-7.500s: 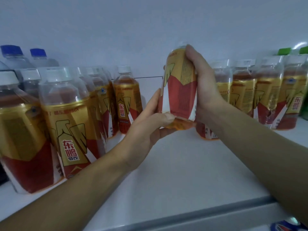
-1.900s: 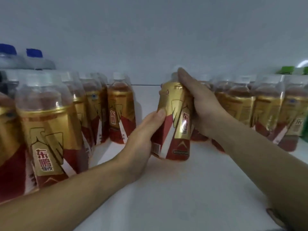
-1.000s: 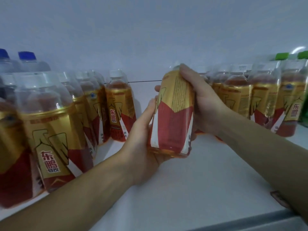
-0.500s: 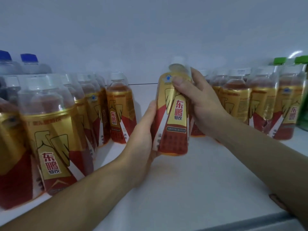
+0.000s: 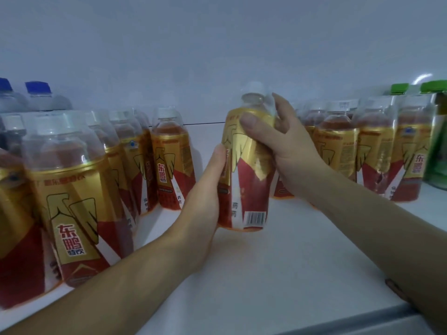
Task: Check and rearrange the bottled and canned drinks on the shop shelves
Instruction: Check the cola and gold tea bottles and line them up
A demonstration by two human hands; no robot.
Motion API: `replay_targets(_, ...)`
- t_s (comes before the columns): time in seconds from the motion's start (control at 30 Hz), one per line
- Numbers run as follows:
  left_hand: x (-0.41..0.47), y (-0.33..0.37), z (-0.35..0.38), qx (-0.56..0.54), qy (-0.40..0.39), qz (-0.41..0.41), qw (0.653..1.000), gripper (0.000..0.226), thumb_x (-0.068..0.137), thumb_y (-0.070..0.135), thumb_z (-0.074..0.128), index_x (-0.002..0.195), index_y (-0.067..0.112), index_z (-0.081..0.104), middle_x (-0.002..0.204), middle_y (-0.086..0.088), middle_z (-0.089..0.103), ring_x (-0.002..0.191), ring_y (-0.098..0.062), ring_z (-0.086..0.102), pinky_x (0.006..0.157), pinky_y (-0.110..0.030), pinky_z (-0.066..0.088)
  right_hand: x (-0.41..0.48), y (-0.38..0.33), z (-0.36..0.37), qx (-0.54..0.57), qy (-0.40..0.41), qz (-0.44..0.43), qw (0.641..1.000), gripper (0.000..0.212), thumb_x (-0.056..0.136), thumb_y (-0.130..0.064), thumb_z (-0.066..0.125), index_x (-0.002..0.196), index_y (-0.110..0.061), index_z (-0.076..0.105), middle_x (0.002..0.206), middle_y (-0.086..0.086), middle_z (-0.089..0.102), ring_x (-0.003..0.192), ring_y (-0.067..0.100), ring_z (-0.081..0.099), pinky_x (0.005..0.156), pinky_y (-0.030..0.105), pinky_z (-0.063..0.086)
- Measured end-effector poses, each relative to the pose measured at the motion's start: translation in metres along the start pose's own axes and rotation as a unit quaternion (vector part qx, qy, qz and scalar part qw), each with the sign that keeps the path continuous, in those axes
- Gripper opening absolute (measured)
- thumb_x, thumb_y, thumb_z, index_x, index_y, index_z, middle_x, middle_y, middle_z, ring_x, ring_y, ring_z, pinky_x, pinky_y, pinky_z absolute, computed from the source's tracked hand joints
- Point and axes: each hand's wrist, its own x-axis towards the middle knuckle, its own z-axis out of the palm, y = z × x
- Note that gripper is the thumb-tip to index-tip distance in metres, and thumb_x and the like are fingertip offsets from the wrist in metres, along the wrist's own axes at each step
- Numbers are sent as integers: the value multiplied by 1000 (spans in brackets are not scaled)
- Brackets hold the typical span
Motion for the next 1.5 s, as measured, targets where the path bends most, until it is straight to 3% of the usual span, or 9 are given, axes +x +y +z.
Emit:
replay_targets(0.2, -9, -1, -8, -12, -51, -95, 994, 62, 96, 66, 39, 109, 16, 74, 98, -13, 76, 79, -30, 73, 67, -40, 58, 1, -1, 1, 52, -37, 71, 995, 64, 80, -32, 67, 138, -12, 50, 110, 6, 71, 99, 22, 72, 85, 37, 57)
replay_targets(0.43, -14, 2, 2, 88, -33, 2, 996, 48, 94, 67, 36, 77, 49, 77, 90, 12, 78, 87, -9, 75, 90, -42, 56, -4, -5, 3, -49, 12, 11, 999, 94, 70, -32, 89, 149, -28, 37, 114, 1, 71, 95, 16, 75, 77, 29, 58)
replay_targets(0.63, -12, 3, -6, -6, -51, -117, 992, 70, 91, 71, 40, 107, 13, 76, 100, -17, 76, 77, -31, 74, 68, -43, 60, -1, -6, 3, -6, -37, 86, 996, 88, 74, -36, 81, 149, -41, 35, 127, 9, 63, 91, 21, 75, 82, 37, 58)
replay_targets(0.77, -9, 2, -6, 57, -38, -67, 995, 63, 94, 69, 36, 103, 21, 76, 98, -7, 78, 86, -22, 76, 79, -39, 56, -5, -11, 2, -28, -3, 33, 999, 84, 75, -29, 79, 147, -37, 38, 113, 9, 68, 81, 19, 75, 71, 33, 59)
replay_targets(0.9, -12, 0, -1, 125, -17, 2, 992, 51, 95, 67, 37, 95, 39, 79, 99, 6, 78, 96, -12, 74, 99, -42, 50, -10, -7, 3, -166, -3, -60, 984, 87, 81, -37, 84, 150, -41, 31, 132, 5, 61, 108, 16, 69, 88, 33, 60)
replay_targets(1.0, -6, 0, -7, 59, 13, -47, 997, 63, 91, 73, 37, 101, 26, 79, 97, -4, 78, 89, -20, 75, 89, -43, 56, -2, -2, 1, -151, -27, 33, 988, 92, 76, -59, 78, 152, -45, 28, 137, 0, 59, 122, 18, 62, 101, 42, 54)
replay_targets(1.17, -6, 2, -12, -34, -39, -129, 990, 81, 90, 76, 34, 109, 9, 74, 98, -15, 75, 79, -30, 73, 68, -37, 60, -1, -4, -2, -80, -87, 117, 986, 61, 83, -47, 71, 134, -17, 59, 104, -3, 73, 85, 10, 72, 59, 20, 54)
replay_targets(1.33, -1, -1, -9, 38, -19, -54, 998, 73, 94, 73, 25, 127, 23, 66, 118, -4, 73, 112, -20, 69, 102, -46, 48, -2, -2, 0, -156, -12, -12, 988, 70, 67, -45, 89, 126, -33, 54, 112, -1, 71, 98, 13, 72, 81, 30, 60)
replay_targets(1.5, -4, -2, -7, 34, 27, -58, 997, 70, 92, 71, 33, 110, 17, 73, 97, -8, 77, 86, -22, 75, 80, -39, 56, 1, 6, -1, -168, -80, 108, 977, 72, 74, -66, 76, 130, -26, 54, 111, -6, 71, 97, 10, 71, 87, 36, 57)
